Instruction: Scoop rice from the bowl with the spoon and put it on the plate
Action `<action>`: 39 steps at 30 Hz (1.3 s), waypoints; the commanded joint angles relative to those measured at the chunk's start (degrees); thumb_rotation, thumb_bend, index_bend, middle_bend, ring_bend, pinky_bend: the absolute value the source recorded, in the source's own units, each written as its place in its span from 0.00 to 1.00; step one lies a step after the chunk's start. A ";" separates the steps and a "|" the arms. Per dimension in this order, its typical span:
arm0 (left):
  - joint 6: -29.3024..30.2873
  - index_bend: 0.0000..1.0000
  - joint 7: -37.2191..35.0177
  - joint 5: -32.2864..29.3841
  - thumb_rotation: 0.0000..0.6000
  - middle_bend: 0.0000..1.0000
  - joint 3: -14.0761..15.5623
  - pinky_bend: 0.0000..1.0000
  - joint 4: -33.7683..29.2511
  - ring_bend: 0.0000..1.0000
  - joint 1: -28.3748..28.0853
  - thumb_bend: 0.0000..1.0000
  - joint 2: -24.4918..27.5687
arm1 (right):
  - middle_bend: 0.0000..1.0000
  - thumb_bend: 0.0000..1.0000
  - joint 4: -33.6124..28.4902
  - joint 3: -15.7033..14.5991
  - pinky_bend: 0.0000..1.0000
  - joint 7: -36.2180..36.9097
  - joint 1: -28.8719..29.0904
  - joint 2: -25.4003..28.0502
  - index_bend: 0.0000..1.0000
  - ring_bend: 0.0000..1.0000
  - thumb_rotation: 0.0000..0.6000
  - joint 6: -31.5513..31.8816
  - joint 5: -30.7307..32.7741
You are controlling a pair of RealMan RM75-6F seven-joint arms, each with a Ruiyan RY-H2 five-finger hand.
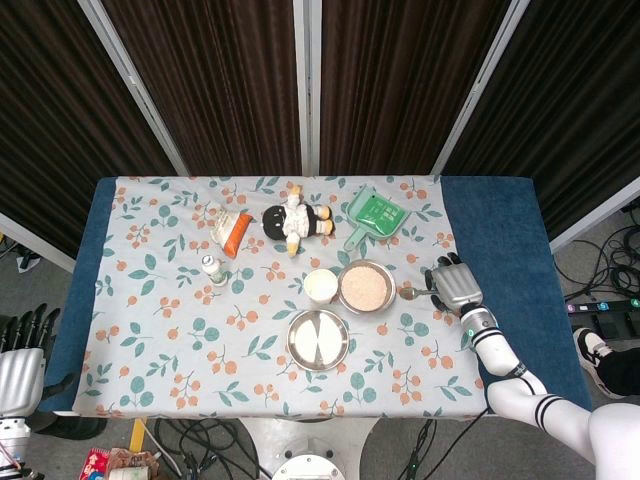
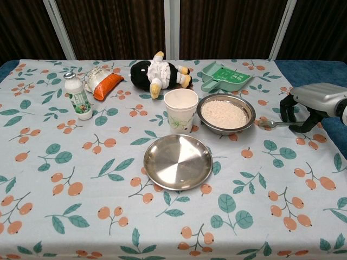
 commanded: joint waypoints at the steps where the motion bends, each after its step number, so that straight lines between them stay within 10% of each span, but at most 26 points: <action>1: 0.00 0.13 -0.05 -0.02 1.00 0.13 0.00 0.07 0.11 0.06 0.01 0.16 -0.07 | 0.52 0.30 0.08 -0.04 0.12 -0.22 0.06 -0.09 0.52 0.18 1.00 -0.11 0.11; 13: 0.35 0.13 -0.61 -0.10 1.00 0.13 0.05 0.07 0.47 0.06 0.38 0.16 -0.23 | 0.57 0.35 -1.03 -0.23 0.12 -0.52 0.30 1.17 0.58 0.22 1.00 -0.19 -0.17; 29: 1.26 0.13 -1.06 0.68 1.00 0.13 -0.21 0.07 0.19 0.06 0.40 0.16 0.12 | 0.62 0.39 -25.88 0.76 0.13 -8.28 4.32 24.25 0.64 0.24 1.00 -3.36 -0.03; 39: 1.14 0.13 -2.35 0.49 1.00 0.13 -0.10 0.07 1.06 0.06 0.65 0.16 -0.24 | 0.62 0.40 -24.93 -0.61 0.13 -23.41 16.75 19.96 0.65 0.24 1.00 -13.20 12.31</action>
